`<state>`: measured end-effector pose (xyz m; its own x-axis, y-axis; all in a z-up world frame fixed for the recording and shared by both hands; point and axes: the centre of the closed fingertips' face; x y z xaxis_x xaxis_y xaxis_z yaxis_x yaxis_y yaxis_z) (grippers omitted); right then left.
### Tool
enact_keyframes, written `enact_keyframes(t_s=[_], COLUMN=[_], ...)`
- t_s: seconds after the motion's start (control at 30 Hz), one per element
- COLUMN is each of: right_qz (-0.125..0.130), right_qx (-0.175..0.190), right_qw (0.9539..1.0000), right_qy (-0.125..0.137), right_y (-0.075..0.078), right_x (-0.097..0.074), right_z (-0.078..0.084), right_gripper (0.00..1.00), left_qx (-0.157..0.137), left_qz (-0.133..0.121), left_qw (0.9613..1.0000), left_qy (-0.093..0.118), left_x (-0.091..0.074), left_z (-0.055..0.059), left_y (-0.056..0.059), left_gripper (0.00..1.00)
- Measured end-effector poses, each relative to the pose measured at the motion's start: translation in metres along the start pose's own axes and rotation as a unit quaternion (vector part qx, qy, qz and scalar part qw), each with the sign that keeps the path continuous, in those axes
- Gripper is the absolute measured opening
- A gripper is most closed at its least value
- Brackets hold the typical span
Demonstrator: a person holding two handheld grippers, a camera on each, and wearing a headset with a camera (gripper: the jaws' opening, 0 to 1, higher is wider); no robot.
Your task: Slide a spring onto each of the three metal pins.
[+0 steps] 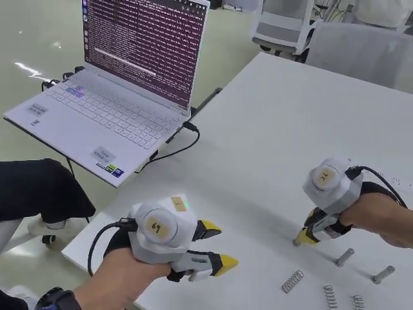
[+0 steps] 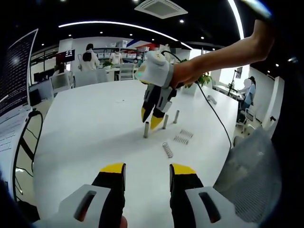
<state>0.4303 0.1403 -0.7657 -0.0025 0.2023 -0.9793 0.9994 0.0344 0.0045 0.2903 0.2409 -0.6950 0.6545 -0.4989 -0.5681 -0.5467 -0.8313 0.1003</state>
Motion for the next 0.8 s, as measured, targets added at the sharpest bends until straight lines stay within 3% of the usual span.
enact_keyframes(t_s=[0.43, 0.8], right_qz=[0.005, 0.017], right_qx=[0.032, 0.073], right_qw=[0.9986, 0.993], right_qy=[0.041, 0.092], right_y=[0.002, 0.007], right_x=[-0.025, -0.051], right_z=[-0.003, -0.004], right_gripper=[0.25, 0.28], left_qx=[0.002, 0.001], left_qz=[0.002, 0.003], left_qw=[1.0, 1.0], left_qy=[0.0, -0.001], left_x=[0.002, 0.001], left_z=[-0.002, -0.001], left_y=[0.003, 0.004], left_gripper=[0.3, 0.3])
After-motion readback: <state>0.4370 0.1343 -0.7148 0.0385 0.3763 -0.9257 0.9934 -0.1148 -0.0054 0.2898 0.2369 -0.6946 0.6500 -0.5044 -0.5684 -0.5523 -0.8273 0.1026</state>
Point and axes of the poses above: the centre of the closed fingertips' face, and the gripper's own axes: x roughly forward along the fingers, y roughly to its right, z roughly out of its underside, and after that the axes turned 5 degrees about -y, right-handed
